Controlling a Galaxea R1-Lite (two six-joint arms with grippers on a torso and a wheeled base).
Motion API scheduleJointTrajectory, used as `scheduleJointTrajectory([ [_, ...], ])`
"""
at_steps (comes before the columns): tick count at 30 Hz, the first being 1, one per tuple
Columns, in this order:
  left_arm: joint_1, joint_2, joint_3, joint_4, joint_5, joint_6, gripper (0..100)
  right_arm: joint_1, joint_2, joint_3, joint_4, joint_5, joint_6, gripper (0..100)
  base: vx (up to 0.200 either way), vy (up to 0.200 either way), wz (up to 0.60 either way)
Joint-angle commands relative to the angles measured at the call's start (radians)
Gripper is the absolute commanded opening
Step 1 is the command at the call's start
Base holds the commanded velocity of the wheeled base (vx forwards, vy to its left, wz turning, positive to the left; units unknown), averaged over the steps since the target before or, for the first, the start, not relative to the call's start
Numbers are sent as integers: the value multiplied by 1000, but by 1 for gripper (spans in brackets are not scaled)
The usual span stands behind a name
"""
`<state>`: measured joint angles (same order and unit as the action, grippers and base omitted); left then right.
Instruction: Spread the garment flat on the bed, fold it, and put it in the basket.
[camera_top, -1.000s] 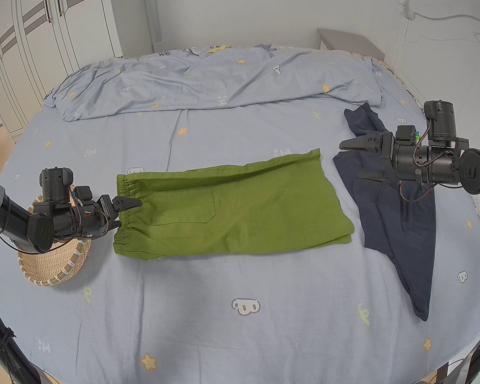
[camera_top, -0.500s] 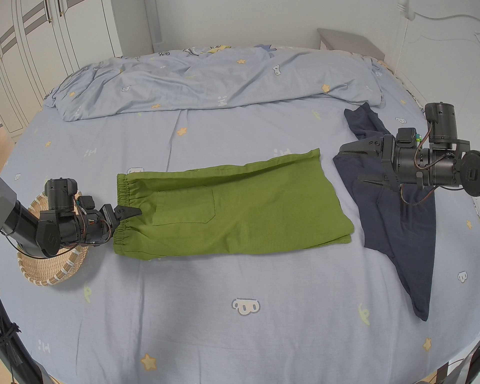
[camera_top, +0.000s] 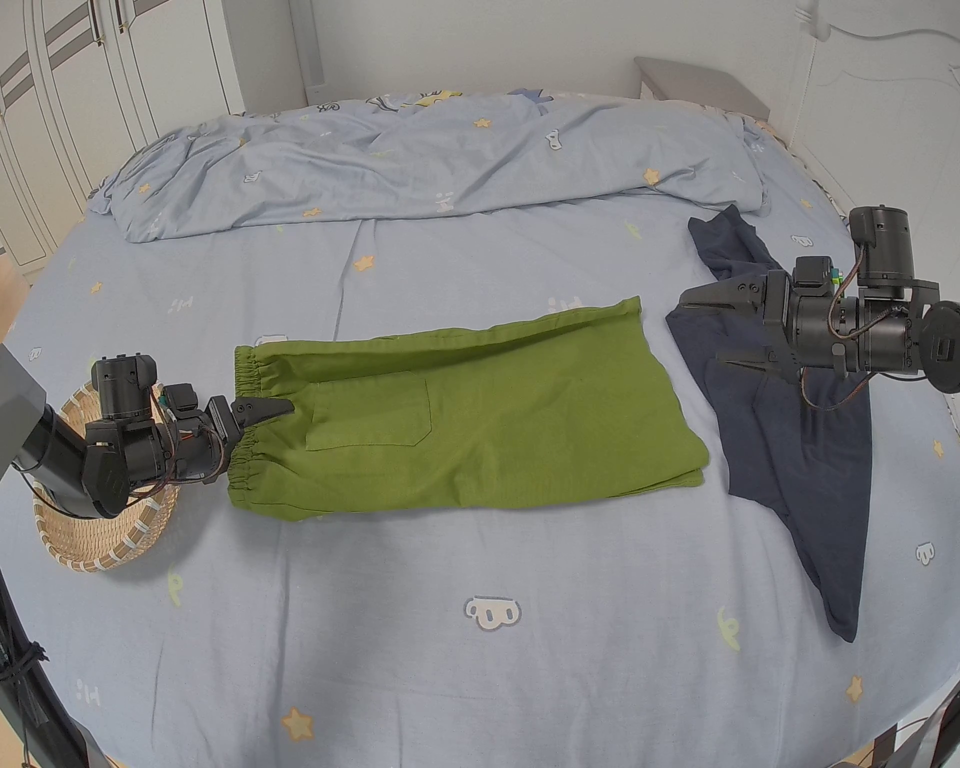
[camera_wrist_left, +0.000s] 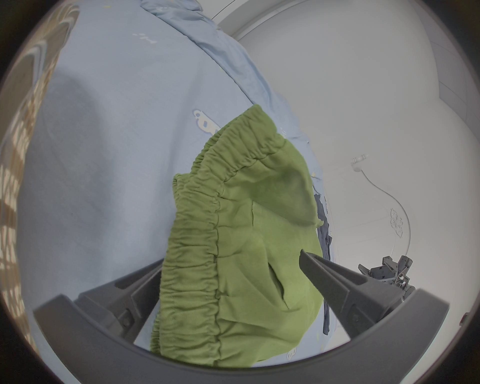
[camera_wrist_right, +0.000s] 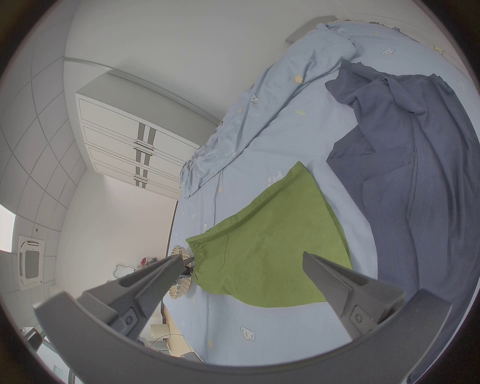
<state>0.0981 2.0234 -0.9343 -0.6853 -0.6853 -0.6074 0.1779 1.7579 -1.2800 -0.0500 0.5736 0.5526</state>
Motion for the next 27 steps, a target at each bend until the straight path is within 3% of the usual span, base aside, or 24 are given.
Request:
scheduleJointTrajectory([
  [1, 5, 35, -1, -5, 1, -3, 100, -1, 2, -1, -1, 0, 0, 100, 0, 0, 0],
  [6, 11, 34, 0, -2, 3, -2, 100, 2, 2, 1, -1, 0, 0, 100, 0, 0, 0],
  [7, 11, 34, 0, -2, 3, -2, 0, 2, 2, 1, -1, 0, 0, 100, 0, 0, 0],
  [24, 11, -35, 5, 27, 4, -3, 0, -1, 52, -16, 16, -1, -3, 100, 0, 0, 0],
  [27, 12, -74, -6, 82, 3, -3, 0, -5, 98, -82, 128, -3, -19, 100, 0, 0, 0],
])
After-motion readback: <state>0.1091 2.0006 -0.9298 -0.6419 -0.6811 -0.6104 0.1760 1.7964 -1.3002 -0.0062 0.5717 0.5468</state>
